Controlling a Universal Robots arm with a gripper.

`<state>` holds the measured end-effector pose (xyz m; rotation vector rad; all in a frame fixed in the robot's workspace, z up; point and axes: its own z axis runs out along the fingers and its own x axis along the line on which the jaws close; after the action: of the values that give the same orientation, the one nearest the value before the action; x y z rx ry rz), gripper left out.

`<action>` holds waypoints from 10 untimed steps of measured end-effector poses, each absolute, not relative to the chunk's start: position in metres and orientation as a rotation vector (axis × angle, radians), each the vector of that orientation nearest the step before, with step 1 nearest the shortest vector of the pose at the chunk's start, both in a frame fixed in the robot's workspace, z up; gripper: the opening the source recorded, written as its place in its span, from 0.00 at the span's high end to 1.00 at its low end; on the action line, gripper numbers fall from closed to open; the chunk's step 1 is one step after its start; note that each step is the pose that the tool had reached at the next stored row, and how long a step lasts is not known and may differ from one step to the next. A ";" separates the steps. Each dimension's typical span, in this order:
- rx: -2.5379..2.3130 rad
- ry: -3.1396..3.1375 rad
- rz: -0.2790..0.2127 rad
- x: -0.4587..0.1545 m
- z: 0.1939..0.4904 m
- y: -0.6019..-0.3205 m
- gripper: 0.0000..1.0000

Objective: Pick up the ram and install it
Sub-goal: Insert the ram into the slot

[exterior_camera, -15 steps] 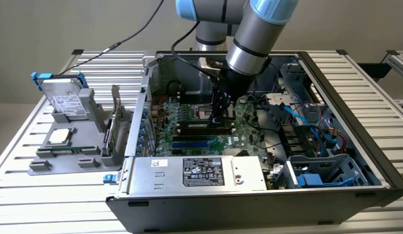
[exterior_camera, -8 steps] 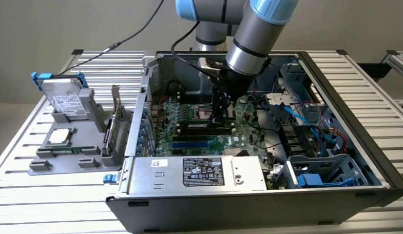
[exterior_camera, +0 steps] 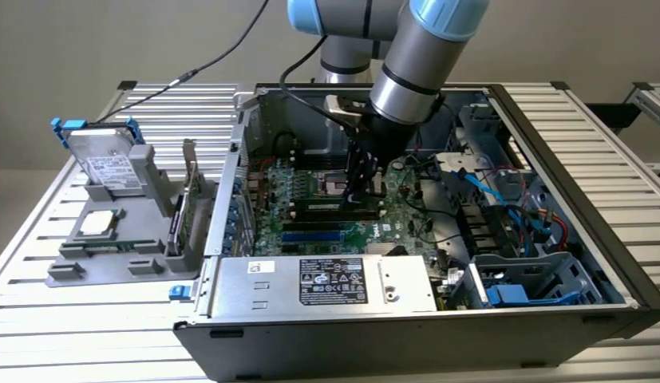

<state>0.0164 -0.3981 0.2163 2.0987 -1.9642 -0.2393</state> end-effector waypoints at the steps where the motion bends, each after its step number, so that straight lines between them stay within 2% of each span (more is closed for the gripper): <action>1: 2.099 -1.964 -0.239 0.016 0.216 -0.398 0.86; 10: 2.083 -1.984 -0.242 0.016 0.216 -0.399 0.86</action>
<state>0.0164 -0.3989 0.2163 2.0826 -1.9838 -0.2418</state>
